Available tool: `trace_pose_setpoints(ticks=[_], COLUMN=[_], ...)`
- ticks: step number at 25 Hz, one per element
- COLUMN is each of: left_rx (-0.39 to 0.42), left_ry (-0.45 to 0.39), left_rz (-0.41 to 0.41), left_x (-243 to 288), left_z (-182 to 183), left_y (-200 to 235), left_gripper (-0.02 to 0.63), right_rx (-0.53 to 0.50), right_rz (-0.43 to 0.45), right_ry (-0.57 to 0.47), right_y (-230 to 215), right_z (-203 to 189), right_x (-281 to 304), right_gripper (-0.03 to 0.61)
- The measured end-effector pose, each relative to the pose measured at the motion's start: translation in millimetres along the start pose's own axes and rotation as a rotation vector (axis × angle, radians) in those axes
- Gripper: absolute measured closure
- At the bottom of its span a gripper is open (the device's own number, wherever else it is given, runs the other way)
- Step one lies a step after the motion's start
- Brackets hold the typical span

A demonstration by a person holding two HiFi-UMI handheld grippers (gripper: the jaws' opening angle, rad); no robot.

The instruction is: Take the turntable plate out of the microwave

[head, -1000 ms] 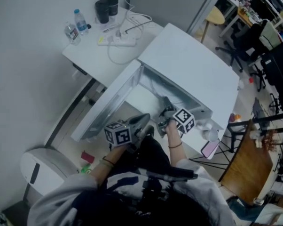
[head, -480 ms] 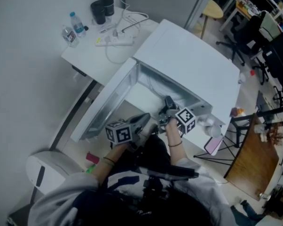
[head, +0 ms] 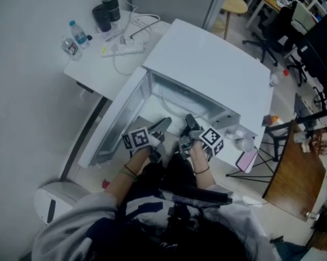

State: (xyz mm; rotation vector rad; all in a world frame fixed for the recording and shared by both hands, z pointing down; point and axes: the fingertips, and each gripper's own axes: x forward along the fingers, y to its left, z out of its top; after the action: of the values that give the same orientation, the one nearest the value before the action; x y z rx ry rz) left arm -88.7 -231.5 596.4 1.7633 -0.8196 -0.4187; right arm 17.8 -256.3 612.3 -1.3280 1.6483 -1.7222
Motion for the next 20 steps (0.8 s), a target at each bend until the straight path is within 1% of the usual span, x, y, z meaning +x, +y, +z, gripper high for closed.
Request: trace_pose_setpoints(ticks=[1, 3, 8, 11, 13, 15, 17, 19, 20], left_rx=[-0.018, -0.039, -0.082, -0.118, -0.152, -0.187, -0.228, -0.259, -0.268], left_ry=[0.0, -0.004, -0.015, -0.008, -0.024, -0.053, -0.077, -0.095, -0.098], left_rz=[-0.008, -0.015, 0.015, -0.002, -0.036, -0.091, -0.162, -0.228, -0.244], left_x=[6, 17, 40, 55, 65, 73, 75, 74, 72], left_z=[2, 7, 16, 18, 21, 25, 27, 27, 25], left_y=[3, 3, 18, 19, 18, 16, 10, 4, 3], left_gripper=[0.481, 0.465, 0.46, 0.46, 0.46, 0.465, 0.553, 0.593, 0.592], right_rx=[-0.002, -0.006, -0.028, -0.049, -0.064, -0.07, -0.072, -0.086, -0.097], right_rz=[0.0, 0.003, 0.009, 0.008, 0.015, 0.016, 0.006, 0.003, 0.004], right_ry=[0.002, 0.01, 0.034, 0.059, 0.073, 0.091, 0.115, 0.141, 0.151], right_y=[-1, -1, 1, 2, 3, 3, -2, -5, -6], right_z=[1, 1, -1, -7, -10, -13, -19, -23, -24], right_x=[-1, -3, -6, -9, -12, -13, -16, -19, -20], right_gripper=[0.537, 0.537, 0.537, 0.534, 0.534, 0.534, 0.531, 0.525, 0.525])
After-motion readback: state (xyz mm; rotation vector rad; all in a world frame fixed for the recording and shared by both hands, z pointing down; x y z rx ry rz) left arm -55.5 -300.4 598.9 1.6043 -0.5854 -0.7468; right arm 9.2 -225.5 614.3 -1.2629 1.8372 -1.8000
